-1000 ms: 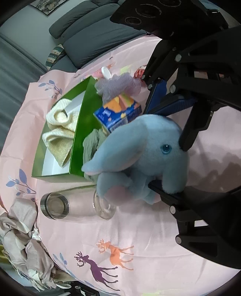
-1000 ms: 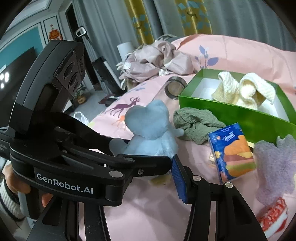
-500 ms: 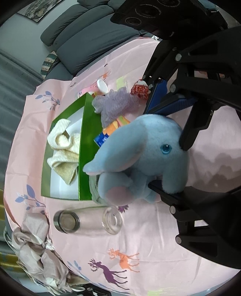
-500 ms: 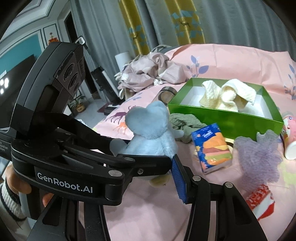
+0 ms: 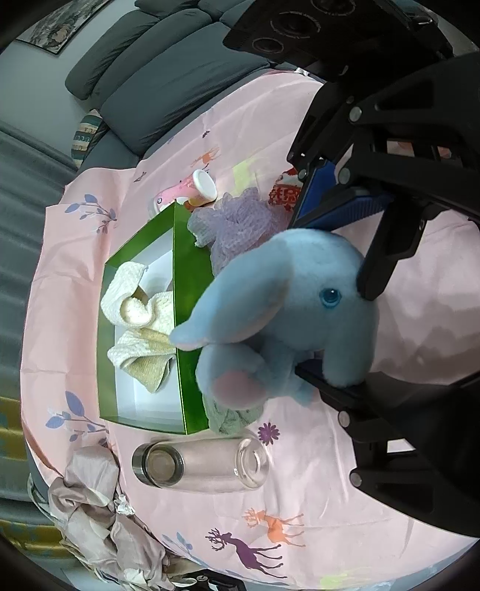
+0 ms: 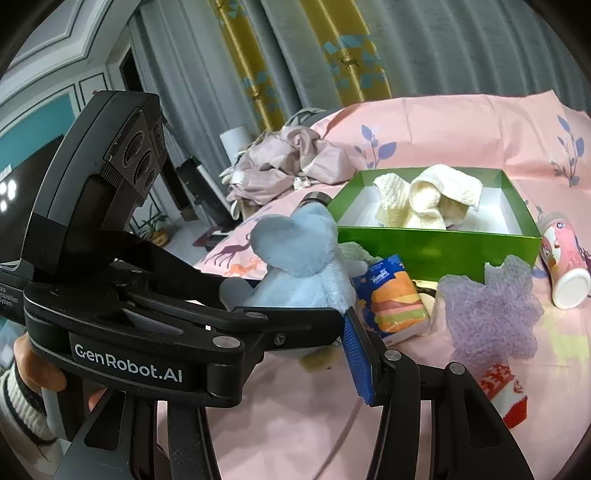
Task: Organize soft objects
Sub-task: 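Carry the plush elephant over the green box and lower it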
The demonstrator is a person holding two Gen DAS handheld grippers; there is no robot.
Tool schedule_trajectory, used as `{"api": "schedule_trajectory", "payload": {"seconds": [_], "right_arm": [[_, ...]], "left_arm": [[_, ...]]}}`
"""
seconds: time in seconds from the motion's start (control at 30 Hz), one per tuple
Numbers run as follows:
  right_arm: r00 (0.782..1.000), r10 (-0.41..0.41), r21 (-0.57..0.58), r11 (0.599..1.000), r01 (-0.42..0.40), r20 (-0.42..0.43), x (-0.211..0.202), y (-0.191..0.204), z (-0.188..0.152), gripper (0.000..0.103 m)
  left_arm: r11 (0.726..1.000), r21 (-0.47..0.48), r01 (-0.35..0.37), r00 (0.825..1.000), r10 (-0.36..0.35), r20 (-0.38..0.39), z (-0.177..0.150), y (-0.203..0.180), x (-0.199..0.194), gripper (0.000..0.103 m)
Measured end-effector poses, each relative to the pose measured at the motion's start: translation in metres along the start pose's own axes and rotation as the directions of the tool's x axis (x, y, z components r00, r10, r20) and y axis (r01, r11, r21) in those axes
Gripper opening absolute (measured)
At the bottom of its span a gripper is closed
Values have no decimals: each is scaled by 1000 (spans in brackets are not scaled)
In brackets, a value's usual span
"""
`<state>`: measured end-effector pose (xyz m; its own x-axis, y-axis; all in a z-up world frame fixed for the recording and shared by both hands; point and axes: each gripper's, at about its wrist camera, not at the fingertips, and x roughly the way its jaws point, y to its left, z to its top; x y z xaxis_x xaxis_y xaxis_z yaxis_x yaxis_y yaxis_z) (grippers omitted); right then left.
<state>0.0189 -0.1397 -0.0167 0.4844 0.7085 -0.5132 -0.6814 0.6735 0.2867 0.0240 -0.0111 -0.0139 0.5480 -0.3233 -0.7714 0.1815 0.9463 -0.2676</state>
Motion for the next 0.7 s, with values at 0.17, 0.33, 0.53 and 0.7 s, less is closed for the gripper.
{"api": "schedule_trajectory", "payload": {"seconds": [0.17,0.33,0.53,0.7], "right_arm": [[1000,2,16,1000,-2,7,0,-7,0,53],[1000,1,26,1000,-2,14,-2,-11,-1,53],[1000,-5,31,1000,4,28,-4,-16,1,53],[999,-18,25,1000,17,49,-4,-22,11,53]], "left_arm": [[1000,9,-4,1000,4,-11,5,-3,5,69],[1000,20,-7,1000,7,-16,9,-5,10,69],[1000,30,-6,1000,7,-14,16,-9,14,69],[999,47,-6,1000,6,1,30,-13,15,69]]}}
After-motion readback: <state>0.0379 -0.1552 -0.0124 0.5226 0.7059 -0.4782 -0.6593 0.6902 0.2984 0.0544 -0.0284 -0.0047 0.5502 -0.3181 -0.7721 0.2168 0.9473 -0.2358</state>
